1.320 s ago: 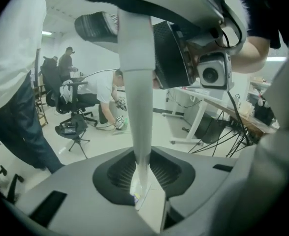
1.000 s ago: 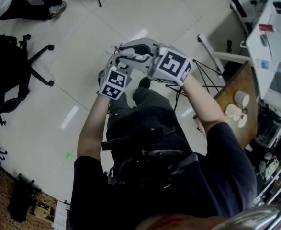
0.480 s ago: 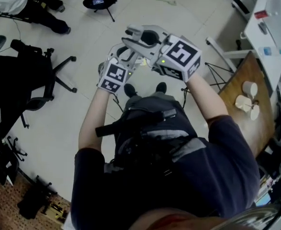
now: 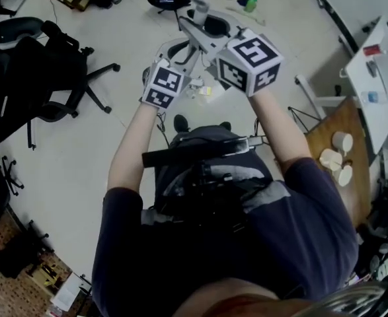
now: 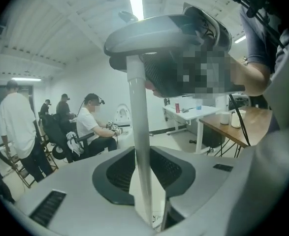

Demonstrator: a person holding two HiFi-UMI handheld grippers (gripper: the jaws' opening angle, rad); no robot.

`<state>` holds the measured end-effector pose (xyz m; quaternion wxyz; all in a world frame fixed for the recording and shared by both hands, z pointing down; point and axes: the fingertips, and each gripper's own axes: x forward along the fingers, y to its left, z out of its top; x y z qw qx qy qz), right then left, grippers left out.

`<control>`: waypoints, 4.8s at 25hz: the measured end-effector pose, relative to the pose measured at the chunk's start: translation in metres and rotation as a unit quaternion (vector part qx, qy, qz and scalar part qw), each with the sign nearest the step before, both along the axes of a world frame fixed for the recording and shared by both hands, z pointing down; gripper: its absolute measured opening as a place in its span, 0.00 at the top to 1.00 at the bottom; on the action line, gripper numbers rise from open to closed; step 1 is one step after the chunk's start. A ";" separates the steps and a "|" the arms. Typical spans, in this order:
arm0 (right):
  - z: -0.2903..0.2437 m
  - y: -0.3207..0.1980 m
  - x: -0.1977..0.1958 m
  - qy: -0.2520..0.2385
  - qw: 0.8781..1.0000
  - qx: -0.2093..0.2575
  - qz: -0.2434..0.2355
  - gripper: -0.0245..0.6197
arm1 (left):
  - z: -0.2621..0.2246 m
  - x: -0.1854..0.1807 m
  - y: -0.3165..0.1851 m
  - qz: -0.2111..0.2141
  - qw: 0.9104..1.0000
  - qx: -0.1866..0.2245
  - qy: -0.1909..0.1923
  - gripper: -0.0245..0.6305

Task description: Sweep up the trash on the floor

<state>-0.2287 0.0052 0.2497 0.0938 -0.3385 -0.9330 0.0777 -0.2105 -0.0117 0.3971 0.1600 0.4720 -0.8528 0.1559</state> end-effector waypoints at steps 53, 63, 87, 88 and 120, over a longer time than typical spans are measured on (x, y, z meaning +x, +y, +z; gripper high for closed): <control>-0.032 -0.177 0.252 -0.038 0.926 0.000 0.376 0.80 | -0.072 0.275 -0.164 0.455 0.888 0.073 -0.010 0.82; 0.003 -0.244 0.316 -0.027 0.872 -0.012 0.489 0.80 | -0.035 0.322 -0.218 0.467 0.884 0.020 -0.011 0.84; 0.127 -0.358 0.338 0.105 0.706 0.013 0.700 0.80 | 0.080 0.346 -0.322 0.682 0.730 -0.027 0.032 0.85; 0.134 -0.361 0.340 0.112 0.698 0.012 0.708 0.80 | 0.086 0.347 -0.324 0.687 0.725 -0.031 0.033 0.85; 0.284 -0.416 0.419 0.243 0.584 -0.013 0.774 0.81 | 0.230 0.320 -0.324 0.669 0.719 -0.182 0.052 0.84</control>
